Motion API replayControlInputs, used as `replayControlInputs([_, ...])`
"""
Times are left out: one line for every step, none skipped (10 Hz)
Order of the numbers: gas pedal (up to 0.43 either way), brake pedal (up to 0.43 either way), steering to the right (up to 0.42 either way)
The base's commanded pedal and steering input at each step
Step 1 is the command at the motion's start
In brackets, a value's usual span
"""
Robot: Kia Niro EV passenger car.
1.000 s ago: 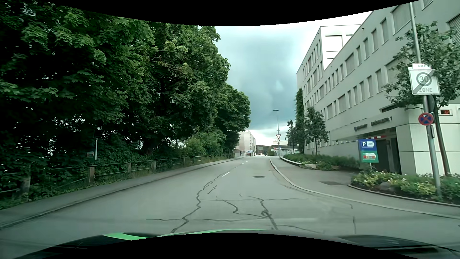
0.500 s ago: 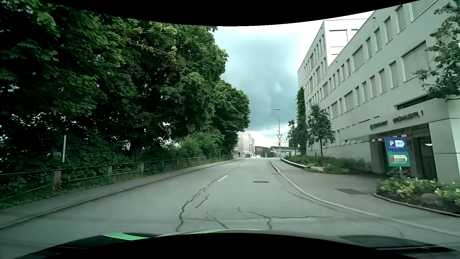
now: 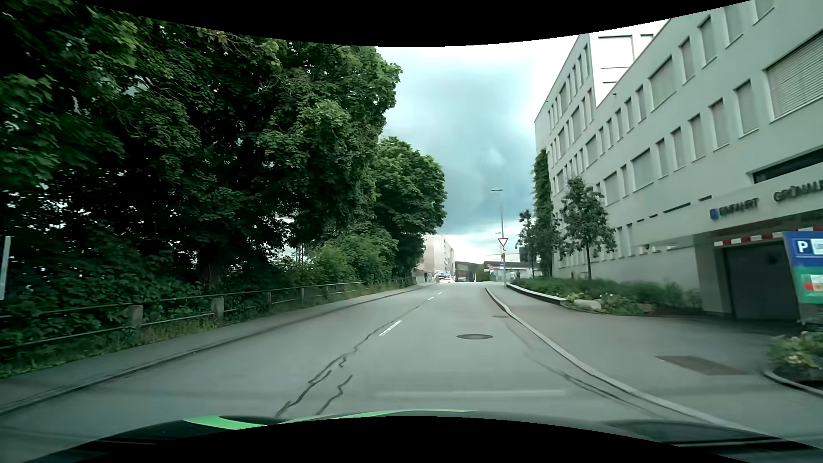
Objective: Follow the waypoints while adhering to traffic rules and regulations
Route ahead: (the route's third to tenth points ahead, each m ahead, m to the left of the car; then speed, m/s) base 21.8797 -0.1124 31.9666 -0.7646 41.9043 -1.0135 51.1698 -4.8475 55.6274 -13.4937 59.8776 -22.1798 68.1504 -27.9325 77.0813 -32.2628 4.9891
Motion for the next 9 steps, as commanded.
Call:
replayControlInputs([0.319,0.000,0.012])
replayControlInputs([0.287,0.000,0.018])
replayControlInputs([0.260,0.000,0.021])
replayControlInputs([0.260,0.000,0.023])
replayControlInputs([0.260,0.000,0.024])
replayControlInputs([0.260,0.000,0.026])
replayControlInputs([0.248,0.000,0.029])
replayControlInputs([0.209,0.000,0.030])
replayControlInputs([0.209,0.000,0.031])
